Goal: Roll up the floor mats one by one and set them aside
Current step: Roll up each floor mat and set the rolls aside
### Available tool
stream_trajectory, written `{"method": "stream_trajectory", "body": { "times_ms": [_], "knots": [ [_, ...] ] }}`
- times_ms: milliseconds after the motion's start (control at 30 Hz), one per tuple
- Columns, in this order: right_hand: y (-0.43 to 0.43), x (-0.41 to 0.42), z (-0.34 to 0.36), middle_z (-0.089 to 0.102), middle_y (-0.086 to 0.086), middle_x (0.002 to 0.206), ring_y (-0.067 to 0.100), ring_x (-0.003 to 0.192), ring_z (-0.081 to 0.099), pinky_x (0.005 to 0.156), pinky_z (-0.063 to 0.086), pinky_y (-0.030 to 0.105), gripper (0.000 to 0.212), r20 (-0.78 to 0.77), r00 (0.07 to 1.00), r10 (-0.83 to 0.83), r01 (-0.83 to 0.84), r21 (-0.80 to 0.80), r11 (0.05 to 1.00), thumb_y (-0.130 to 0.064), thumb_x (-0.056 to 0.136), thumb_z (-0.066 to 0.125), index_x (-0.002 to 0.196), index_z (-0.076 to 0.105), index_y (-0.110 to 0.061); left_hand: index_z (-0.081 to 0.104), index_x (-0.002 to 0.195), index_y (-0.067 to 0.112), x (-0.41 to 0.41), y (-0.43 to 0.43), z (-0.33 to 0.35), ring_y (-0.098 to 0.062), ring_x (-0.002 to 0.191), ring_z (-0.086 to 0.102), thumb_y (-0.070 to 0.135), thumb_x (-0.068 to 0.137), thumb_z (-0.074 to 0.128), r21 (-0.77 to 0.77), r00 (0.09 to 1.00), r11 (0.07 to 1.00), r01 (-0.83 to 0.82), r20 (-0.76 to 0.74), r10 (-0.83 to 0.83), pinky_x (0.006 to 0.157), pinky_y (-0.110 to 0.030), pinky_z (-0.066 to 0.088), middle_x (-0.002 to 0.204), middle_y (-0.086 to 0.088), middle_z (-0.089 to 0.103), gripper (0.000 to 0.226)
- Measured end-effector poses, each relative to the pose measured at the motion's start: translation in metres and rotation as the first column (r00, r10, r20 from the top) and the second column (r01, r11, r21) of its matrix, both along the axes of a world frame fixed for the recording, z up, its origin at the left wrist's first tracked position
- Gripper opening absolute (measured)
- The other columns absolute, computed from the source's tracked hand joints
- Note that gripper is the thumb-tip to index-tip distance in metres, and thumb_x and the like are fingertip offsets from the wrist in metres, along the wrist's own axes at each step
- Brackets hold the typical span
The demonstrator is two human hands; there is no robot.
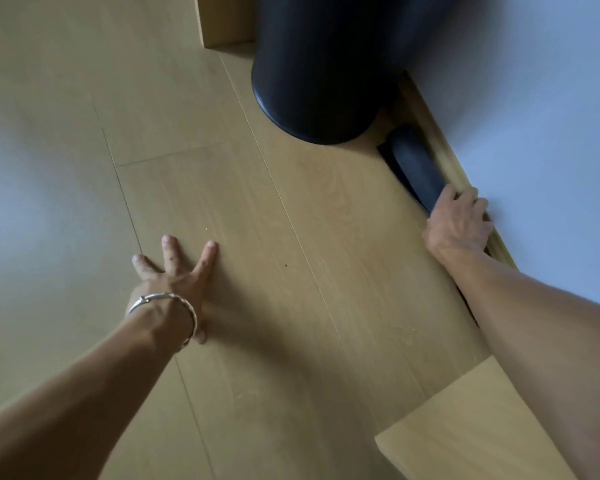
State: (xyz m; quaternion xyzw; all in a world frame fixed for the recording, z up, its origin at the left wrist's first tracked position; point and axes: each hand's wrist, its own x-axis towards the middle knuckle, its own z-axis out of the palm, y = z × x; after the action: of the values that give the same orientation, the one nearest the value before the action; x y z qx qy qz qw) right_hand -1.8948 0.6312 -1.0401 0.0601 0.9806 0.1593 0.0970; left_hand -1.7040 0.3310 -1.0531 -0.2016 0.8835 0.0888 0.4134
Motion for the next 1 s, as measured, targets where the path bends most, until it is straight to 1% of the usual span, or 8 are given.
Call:
{"method": "stream_trajectory", "body": {
  "times_ms": [367,467,567,667,733,800,933,1000],
  "knots": [
    [-0.008,-0.007,0.005,0.037,0.024,0.127,0.039,0.113,0.040,0.089,0.040,0.051,0.066,-0.002,0.998,-0.070,0.070,-0.001,0.998,-0.001,0.075,0.068,0.130,0.032,-0.003,-0.021,0.140,0.046,-0.002,0.000,0.009,-0.050,0.138,0.001,0.036,0.063,0.084,-0.029,0.998,0.998,0.056,0.004,-0.056,0.094,-0.051,0.045,0.151,-0.014,-0.027,0.131],
    [-0.041,0.003,0.007,0.042,0.024,0.125,0.040,0.113,0.043,0.092,0.036,0.048,0.056,-0.139,0.988,0.072,-0.088,-0.109,0.990,-0.011,0.078,0.066,0.126,0.038,-0.005,-0.020,0.142,0.044,-0.003,0.001,0.011,-0.052,0.138,-0.003,0.033,0.064,0.084,-0.002,0.999,0.999,0.043,0.010,-0.043,0.096,-0.052,0.042,0.152,-0.014,-0.027,0.131],
    [-0.114,0.034,0.008,0.042,0.016,0.131,0.033,0.119,0.042,0.097,0.037,0.044,0.047,0.021,0.938,0.347,-0.315,-0.375,0.872,-0.026,0.088,0.058,0.130,0.044,-0.012,-0.019,0.143,0.044,-0.005,-0.002,0.012,-0.052,0.138,-0.005,0.032,0.064,0.084,0.040,0.999,0.999,0.036,0.014,-0.037,0.097,-0.053,0.042,0.152,-0.014,-0.027,0.130],
    [-0.202,0.071,0.006,0.024,0.012,0.149,0.033,0.137,0.023,0.110,0.026,0.040,0.081,0.228,0.780,0.583,-0.356,-0.604,0.713,-0.047,0.082,0.066,0.147,0.026,-0.022,-0.011,0.146,0.040,-0.001,-0.005,0.011,-0.052,0.137,0.004,0.041,0.062,0.083,0.039,0.995,0.995,0.097,-0.041,-0.095,0.096,-0.051,0.042,0.154,-0.013,-0.020,0.125],
    [-0.247,0.085,0.002,-0.003,0.014,0.158,0.037,0.145,0.001,0.116,0.015,0.050,0.109,0.350,0.666,0.659,-0.398,-0.581,0.711,-0.056,0.073,0.072,0.152,0.004,-0.025,-0.002,0.147,0.036,0.015,-0.019,0.008,-0.043,0.139,0.008,0.051,0.063,0.079,0.033,0.980,0.985,0.169,-0.110,-0.164,0.095,-0.050,0.044,0.155,-0.006,-0.014,0.117],
    [-0.270,0.085,-0.006,-0.016,0.018,0.157,0.043,0.143,-0.010,0.113,0.012,0.060,0.123,0.440,0.627,0.643,-0.437,-0.486,0.757,-0.059,0.068,0.075,0.152,-0.008,-0.026,-0.003,0.144,0.042,0.041,-0.050,0.004,-0.033,0.139,0.008,0.057,0.060,0.077,-0.001,0.975,0.985,0.173,-0.140,-0.171,0.095,-0.050,0.044,0.153,0.000,-0.012,0.118],
    [-0.304,0.075,-0.018,-0.016,0.034,0.151,0.056,0.138,-0.007,0.111,0.009,0.064,0.142,0.554,0.606,0.570,-0.507,-0.283,0.814,-0.061,0.058,0.080,0.148,-0.022,-0.020,-0.018,0.141,0.045,0.067,-0.107,0.010,-0.045,0.139,-0.002,0.059,0.046,0.083,-0.106,0.959,0.953,-0.283,-0.047,0.279,0.097,-0.059,0.039,0.152,-0.002,-0.024,0.139],
    [-0.322,0.077,-0.014,-0.011,0.042,0.147,0.057,0.137,-0.006,0.109,0.006,0.066,0.147,0.628,0.590,0.508,-0.501,-0.209,0.840,-0.057,0.059,0.082,0.143,-0.030,-0.011,-0.023,0.142,0.041,0.058,-0.105,0.011,-0.049,0.139,-0.009,0.052,0.052,0.085,-0.093,0.947,0.944,-0.318,0.025,0.321,0.097,-0.057,0.038,0.151,-0.007,-0.031,0.141]
  ]
}}
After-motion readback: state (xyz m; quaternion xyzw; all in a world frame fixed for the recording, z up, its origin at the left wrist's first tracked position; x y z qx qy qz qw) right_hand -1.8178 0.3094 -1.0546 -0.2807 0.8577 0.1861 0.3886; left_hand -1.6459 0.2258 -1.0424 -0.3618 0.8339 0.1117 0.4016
